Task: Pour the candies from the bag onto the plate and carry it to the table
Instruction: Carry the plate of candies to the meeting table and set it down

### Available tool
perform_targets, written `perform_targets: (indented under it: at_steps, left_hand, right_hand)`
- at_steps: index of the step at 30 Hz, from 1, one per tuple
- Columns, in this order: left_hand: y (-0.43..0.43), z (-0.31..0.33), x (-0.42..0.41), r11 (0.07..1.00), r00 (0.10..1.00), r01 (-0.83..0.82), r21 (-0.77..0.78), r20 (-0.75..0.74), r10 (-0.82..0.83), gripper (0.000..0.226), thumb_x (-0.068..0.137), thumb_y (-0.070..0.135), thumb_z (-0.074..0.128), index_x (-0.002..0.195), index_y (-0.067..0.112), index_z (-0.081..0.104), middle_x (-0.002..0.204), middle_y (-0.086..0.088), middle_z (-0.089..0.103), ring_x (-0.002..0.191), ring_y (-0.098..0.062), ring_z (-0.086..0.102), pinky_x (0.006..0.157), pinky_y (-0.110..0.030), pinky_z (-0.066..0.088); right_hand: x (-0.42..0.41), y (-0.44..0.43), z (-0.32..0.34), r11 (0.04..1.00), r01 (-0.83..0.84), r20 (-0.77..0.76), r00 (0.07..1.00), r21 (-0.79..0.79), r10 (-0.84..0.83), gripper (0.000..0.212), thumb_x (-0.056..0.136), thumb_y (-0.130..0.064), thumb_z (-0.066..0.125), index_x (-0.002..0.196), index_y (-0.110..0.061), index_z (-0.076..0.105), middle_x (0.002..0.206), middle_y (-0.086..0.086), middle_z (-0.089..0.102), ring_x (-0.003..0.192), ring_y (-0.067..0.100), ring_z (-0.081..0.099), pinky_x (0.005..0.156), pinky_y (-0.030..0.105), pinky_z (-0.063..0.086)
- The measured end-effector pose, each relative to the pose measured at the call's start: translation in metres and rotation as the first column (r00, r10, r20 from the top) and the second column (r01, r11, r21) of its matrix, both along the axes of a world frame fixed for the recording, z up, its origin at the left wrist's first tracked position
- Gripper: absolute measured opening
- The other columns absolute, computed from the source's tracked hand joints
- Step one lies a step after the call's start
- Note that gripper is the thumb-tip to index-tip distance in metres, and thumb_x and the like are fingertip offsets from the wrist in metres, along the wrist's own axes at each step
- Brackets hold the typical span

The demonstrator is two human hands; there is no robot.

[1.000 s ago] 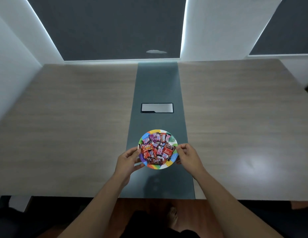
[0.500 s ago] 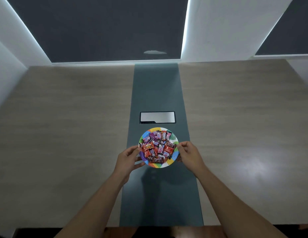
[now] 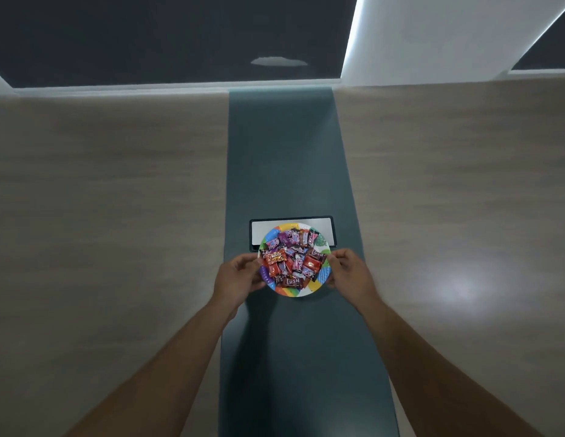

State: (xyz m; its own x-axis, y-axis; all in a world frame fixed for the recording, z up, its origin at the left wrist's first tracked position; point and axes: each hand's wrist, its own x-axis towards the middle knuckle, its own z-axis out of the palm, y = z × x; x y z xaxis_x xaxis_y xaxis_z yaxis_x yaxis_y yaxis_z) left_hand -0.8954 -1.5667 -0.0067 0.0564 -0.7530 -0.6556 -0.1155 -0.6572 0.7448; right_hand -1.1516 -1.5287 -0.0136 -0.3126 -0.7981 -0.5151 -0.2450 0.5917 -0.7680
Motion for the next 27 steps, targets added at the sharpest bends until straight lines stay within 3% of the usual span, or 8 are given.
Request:
perform_targets:
  at_steps: [3, 7, 10, 14, 18, 22, 27]
  left_hand:
    - [-0.031, -0.030, -0.004, 1.000, 1.000, -0.007, 0.010, 0.003, 0.007, 0.024, 0.106, 0.019, 0.070, 0.127, 0.009, 0.075, 0.114, -0.012, 0.083, 0.101, -0.029, 0.083, 0.079, -0.033, 0.070]
    - [-0.063, -0.058, -0.010, 0.999, 1.000, 0.002, 0.032, 0.017, -0.003, 0.024, 0.105, 0.017, 0.071, 0.126, 0.007, 0.075, 0.107, -0.014, 0.082, 0.099, -0.035, 0.082, 0.085, -0.043, 0.070]
    - [-0.079, -0.072, -0.015, 0.999, 0.999, 0.008, 0.032, 0.037, -0.009, 0.020, 0.105, 0.015, 0.070, 0.123, 0.006, 0.075, 0.109, -0.017, 0.083, 0.089, -0.030, 0.080, 0.070, -0.032, 0.069]
    - [-0.092, -0.084, -0.020, 0.999, 0.996, 0.034, 0.016, 0.083, -0.036, 0.024, 0.105, 0.016, 0.071, 0.127, 0.007, 0.074, 0.110, -0.016, 0.082, 0.077, -0.021, 0.077, 0.063, -0.026, 0.067]
    - [-0.100, -0.092, -0.021, 0.999, 0.992, 0.036, 0.009, 0.118, -0.037, 0.026, 0.105, 0.020, 0.072, 0.127, 0.007, 0.074, 0.105, -0.011, 0.083, 0.075, -0.018, 0.078, 0.061, -0.023, 0.066]
    - [-0.104, -0.094, -0.024, 0.999, 0.986, 0.045, -0.009, 0.159, -0.043, 0.025, 0.105, 0.021, 0.071, 0.126, 0.007, 0.075, 0.107, -0.012, 0.083, 0.076, -0.018, 0.078, 0.062, -0.023, 0.065]
    - [-0.103, -0.095, -0.024, 0.999, 0.985, 0.035, -0.008, 0.168, -0.034, 0.025, 0.104, 0.022, 0.072, 0.124, 0.007, 0.075, 0.111, -0.014, 0.083, 0.077, -0.018, 0.079, 0.063, -0.022, 0.065]
  right_hand:
    - [-0.002, -0.028, -0.024, 1.000, 0.012, -0.035, 0.999, 0.016, -0.012, 0.020, 0.110, -0.031, 0.061, 0.113, -0.011, 0.065, 0.102, 0.005, 0.078, 0.083, 0.038, 0.082, 0.081, 0.057, 0.068]
    - [-0.007, -0.059, -0.053, 1.000, 0.020, -0.071, 0.997, 0.023, -0.019, 0.020, 0.109, -0.032, 0.062, 0.110, -0.013, 0.067, 0.095, 0.006, 0.081, 0.079, 0.034, 0.082, 0.081, 0.057, 0.068]
    - [-0.012, -0.079, -0.069, 0.999, 0.035, -0.095, 0.995, 0.022, -0.033, 0.012, 0.108, -0.031, 0.063, 0.101, -0.022, 0.066, 0.097, 0.007, 0.081, 0.074, 0.031, 0.082, 0.080, 0.056, 0.068]
    - [-0.016, -0.099, -0.080, 0.999, 0.032, -0.134, 0.991, 0.018, -0.029, 0.016, 0.108, -0.029, 0.064, 0.092, -0.028, 0.064, 0.090, 0.003, 0.079, 0.062, 0.019, 0.075, 0.076, 0.051, 0.068]
    - [-0.018, -0.107, -0.086, 0.999, 0.033, -0.161, 0.987, 0.030, -0.028, 0.013, 0.108, -0.028, 0.065, 0.103, -0.017, 0.068, 0.098, 0.012, 0.082, 0.061, 0.017, 0.074, 0.067, 0.040, 0.065]
    - [-0.020, -0.108, -0.091, 0.998, 0.039, -0.168, 0.985, 0.048, -0.030, 0.016, 0.107, -0.032, 0.066, 0.105, -0.016, 0.069, 0.097, 0.009, 0.082, 0.066, 0.019, 0.077, 0.070, 0.043, 0.069]
    - [-0.022, -0.107, -0.094, 0.999, 0.014, -0.193, 0.981, 0.040, -0.006, 0.021, 0.107, -0.032, 0.066, 0.110, -0.011, 0.071, 0.097, 0.006, 0.081, 0.065, 0.013, 0.075, 0.057, 0.027, 0.061]
